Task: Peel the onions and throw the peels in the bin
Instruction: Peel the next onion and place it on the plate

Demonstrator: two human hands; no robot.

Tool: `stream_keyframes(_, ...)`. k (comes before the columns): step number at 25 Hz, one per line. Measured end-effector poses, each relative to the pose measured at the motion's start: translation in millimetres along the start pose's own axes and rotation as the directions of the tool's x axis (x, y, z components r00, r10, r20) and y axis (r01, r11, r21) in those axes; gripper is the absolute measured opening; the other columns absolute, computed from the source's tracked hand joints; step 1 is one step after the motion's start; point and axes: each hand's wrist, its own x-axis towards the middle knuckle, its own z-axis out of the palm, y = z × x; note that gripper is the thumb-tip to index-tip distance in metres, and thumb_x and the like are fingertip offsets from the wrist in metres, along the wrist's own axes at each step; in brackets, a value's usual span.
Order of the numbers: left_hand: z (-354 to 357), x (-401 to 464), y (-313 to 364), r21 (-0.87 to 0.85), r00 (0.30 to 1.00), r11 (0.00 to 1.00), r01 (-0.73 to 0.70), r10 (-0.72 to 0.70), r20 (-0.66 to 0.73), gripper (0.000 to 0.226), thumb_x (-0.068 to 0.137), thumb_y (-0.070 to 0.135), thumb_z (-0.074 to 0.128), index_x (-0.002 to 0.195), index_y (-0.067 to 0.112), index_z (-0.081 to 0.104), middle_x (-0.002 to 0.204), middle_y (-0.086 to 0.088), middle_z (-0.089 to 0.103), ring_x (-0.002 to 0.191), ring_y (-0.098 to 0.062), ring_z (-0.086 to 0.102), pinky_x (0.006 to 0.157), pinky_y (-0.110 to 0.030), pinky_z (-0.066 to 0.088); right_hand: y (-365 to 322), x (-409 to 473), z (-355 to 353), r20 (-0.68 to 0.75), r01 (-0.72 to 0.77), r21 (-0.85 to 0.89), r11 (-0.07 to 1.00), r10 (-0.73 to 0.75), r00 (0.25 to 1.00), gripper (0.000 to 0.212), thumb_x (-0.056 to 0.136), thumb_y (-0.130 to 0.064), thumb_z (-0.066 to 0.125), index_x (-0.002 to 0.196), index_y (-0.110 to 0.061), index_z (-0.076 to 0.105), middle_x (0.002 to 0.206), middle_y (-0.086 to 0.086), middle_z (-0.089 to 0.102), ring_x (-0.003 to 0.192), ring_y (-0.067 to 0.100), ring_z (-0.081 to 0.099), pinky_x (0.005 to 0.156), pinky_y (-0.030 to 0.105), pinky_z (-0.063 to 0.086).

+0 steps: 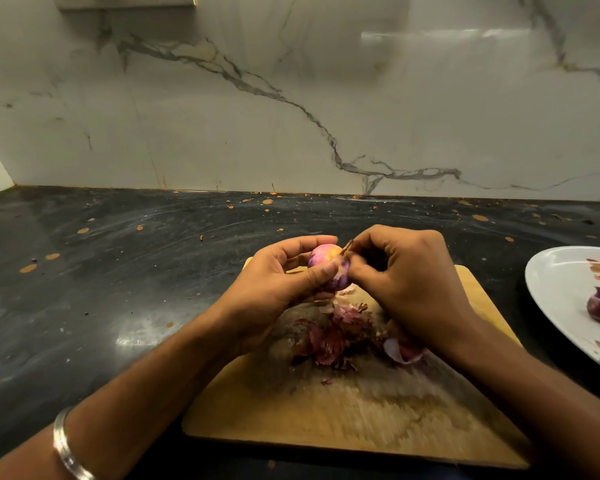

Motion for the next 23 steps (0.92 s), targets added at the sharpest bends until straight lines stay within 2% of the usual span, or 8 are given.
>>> stream_keyframes(4,-5.5,2.8,5.1,-0.078,0.999,0.997,0.020,-0.018,0.027,0.053,0.076,0.011,0.068,0.129,0.010,0.061,0.117,-0.019,0.070,0.094,-0.024,0.072,0.077,-0.029,0.061,2.1,0.7,-1.7,-0.031,-0.120,0.156,0.980,0.127,0.991,0.006,0.089,-0.015,0.073,0.087,-0.017,0.078,0.068,-0.010,0.072,0.061,0.005,0.067,0.057,0.022,0.054)
stream_keyframes(6,-7.4,3.6,5.6,-0.094,0.999,0.995,0.028,-0.026,0.019,0.052,0.077,0.010,0.067,0.128,0.009,0.061,0.117,-0.020,0.069,0.094,-0.024,0.072,0.079,-0.030,0.061,1.5,0.7,-3.2,0.042,-0.201,0.274,0.941,0.197,0.980,0.007,0.089,-0.019,0.074,0.092,-0.020,0.080,0.071,-0.010,0.074,0.062,0.004,0.071,0.056,0.016,0.054)
stream_keyframes(9,-7.8,3.8,4.7,-0.090,0.999,0.996,0.029,-0.026,0.036,0.051,0.076,0.010,0.068,0.127,0.009,0.062,0.117,-0.019,0.070,0.092,-0.023,0.073,0.080,-0.031,0.061,4.2,0.5,-5.4,0.146,-0.330,0.395,0.858,0.296,0.944,0.009,0.085,-0.019,0.077,0.093,-0.017,0.080,0.074,-0.004,0.077,0.064,0.008,0.073,0.057,0.018,0.057)
stream_keyframes(11,-6.0,3.5,4.0,-0.080,0.999,0.997,0.020,-0.017,0.038,0.052,0.075,0.010,0.069,0.126,0.010,0.063,0.117,-0.019,0.070,0.091,-0.023,0.072,0.077,-0.031,0.062,4.7,0.4,-6.1,0.133,-0.337,0.389,0.858,0.309,0.942,0.004,0.086,-0.016,0.077,0.087,-0.016,0.080,0.068,-0.003,0.075,0.060,0.008,0.072,0.053,0.014,0.053)
stream_keyframes(14,-3.7,2.6,1.7,-0.069,1.000,0.998,0.011,-0.009,0.028,0.051,0.072,0.012,0.071,0.123,0.010,0.065,0.115,-0.020,0.070,0.090,-0.023,0.073,0.073,-0.028,0.061,1.1,-1.7,-2.2,0.035,-0.218,0.210,0.953,0.216,0.976,0.008,0.088,-0.014,0.074,0.082,-0.016,0.078,0.059,-0.007,0.069,0.054,0.003,0.065,0.049,0.014,0.047)
stream_keyframes(16,-3.0,2.1,0.6,-0.094,0.999,0.995,0.023,-0.019,0.045,0.051,0.074,0.010,0.070,0.125,0.009,0.063,0.113,-0.018,0.071,0.090,-0.023,0.073,0.073,-0.028,0.061,-0.5,-2.1,0.0,-0.009,-0.187,0.157,0.970,0.191,0.982,0.009,0.087,-0.012,0.073,0.080,-0.016,0.076,0.060,-0.010,0.067,0.053,0.004,0.062,0.049,0.016,0.048)
stream_keyframes(19,-3.8,4.8,1.1,-0.171,0.997,0.984,0.046,-0.035,0.063,0.049,0.079,0.008,0.064,0.128,0.008,0.059,0.116,-0.016,0.071,0.092,-0.023,0.072,0.074,-0.030,0.062,2.7,-1.0,0.4,-0.028,-0.250,0.223,0.942,0.262,0.965,0.012,0.089,-0.010,0.071,0.079,-0.016,0.073,0.060,-0.006,0.070,0.054,0.004,0.067,0.051,0.020,0.053)
stream_keyframes(23,-4.6,5.2,0.7,-0.169,0.996,0.984,0.058,-0.046,0.074,0.047,0.080,0.012,0.064,0.127,0.009,0.060,0.118,-0.014,0.071,0.099,-0.023,0.070,0.080,-0.031,0.061,2.4,-2.1,0.3,0.007,-0.296,0.283,0.912,0.307,0.952,0.011,0.089,-0.012,0.070,0.081,-0.019,0.073,0.064,-0.005,0.072,0.059,0.004,0.070,0.052,0.016,0.053)
